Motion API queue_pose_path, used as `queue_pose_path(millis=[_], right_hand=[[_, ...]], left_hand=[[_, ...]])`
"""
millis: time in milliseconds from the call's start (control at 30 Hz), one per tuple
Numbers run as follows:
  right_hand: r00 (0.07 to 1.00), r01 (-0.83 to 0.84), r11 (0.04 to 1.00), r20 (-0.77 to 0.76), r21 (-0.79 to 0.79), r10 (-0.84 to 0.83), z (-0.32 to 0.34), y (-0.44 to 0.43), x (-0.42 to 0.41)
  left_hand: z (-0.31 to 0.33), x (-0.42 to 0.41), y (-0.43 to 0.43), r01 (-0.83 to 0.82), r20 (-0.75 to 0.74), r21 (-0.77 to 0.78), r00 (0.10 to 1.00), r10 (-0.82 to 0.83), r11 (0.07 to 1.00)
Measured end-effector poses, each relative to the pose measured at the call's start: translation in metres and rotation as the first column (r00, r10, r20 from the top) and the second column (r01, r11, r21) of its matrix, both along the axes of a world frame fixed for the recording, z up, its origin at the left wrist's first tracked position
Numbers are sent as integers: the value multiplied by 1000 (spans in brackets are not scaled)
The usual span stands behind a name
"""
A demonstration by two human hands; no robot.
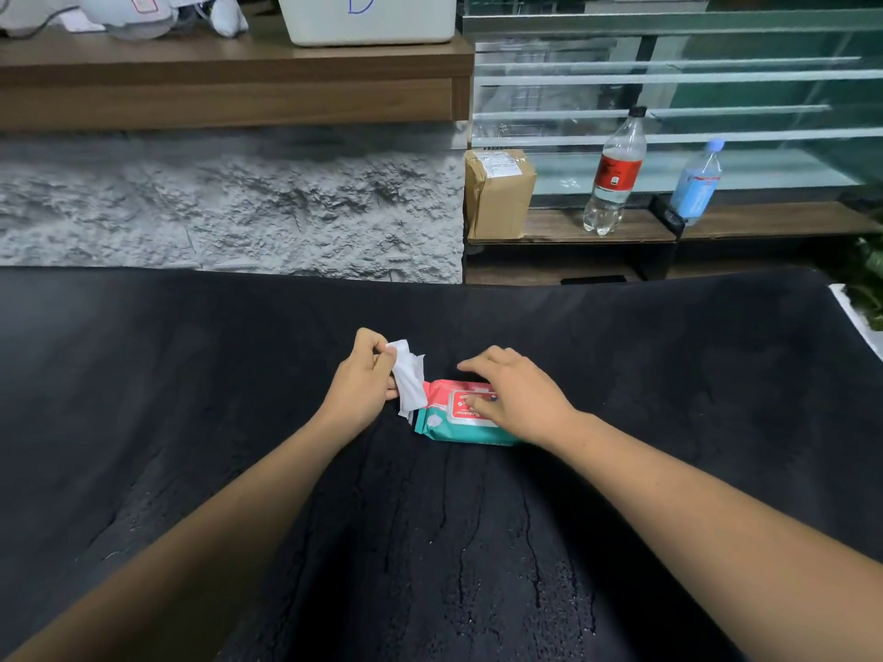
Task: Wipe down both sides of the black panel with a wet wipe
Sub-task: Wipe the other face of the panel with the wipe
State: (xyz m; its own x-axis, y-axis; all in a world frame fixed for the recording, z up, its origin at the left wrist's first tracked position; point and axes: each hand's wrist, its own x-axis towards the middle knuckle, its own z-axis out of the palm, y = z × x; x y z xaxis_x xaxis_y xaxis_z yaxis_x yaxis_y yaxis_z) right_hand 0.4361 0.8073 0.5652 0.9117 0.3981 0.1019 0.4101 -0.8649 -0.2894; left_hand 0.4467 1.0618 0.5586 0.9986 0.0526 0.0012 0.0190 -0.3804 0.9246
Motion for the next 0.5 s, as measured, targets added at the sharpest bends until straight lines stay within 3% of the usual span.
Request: queue_pose_path(millis=[333, 500], right_hand=[[981, -8, 989, 190, -149, 36, -29, 8, -18], [993, -8, 993, 114, -119, 22, -37, 4, -36]], left_hand=[[-6, 3, 7, 3, -12, -27, 1000, -4, 1000], [-9, 2, 7, -1, -11, -31, 1000, 0, 1000]])
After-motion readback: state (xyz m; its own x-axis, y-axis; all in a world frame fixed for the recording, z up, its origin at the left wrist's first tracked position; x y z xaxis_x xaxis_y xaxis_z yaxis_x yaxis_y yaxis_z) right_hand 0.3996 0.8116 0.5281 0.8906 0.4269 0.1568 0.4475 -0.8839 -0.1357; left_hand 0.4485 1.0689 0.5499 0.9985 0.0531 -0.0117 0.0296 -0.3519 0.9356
